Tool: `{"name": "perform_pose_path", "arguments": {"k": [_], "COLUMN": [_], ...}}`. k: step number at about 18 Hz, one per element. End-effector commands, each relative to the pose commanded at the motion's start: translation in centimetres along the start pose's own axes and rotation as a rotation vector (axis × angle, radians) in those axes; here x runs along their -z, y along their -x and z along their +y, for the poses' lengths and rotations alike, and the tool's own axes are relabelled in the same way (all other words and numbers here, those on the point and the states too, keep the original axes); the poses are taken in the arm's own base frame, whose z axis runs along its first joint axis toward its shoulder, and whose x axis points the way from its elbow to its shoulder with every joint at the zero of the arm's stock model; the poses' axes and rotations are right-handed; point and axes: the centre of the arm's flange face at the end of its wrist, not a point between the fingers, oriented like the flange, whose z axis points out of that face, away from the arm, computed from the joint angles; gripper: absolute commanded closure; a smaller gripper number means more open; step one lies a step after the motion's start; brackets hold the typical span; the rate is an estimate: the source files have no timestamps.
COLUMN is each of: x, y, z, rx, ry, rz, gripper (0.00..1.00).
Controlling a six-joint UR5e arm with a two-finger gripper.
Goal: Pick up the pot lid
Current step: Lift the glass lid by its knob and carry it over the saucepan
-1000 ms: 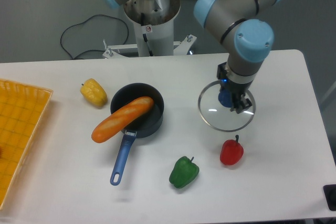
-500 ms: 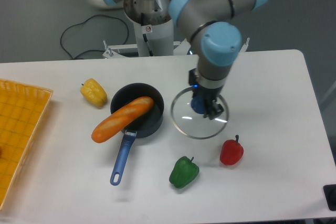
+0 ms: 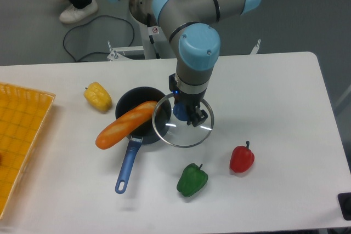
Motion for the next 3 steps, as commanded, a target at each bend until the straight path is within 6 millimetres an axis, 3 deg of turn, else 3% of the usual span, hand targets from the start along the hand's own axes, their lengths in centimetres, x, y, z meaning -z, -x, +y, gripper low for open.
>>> {"name": "perform_pose_path", "arguments": {"k": [3], "x": [0.02], "y": [0.06], "z": [0.15], "rx": [0.003], "ry": [-0.002], "rz": [0.000], "gripper": [0.52]}}
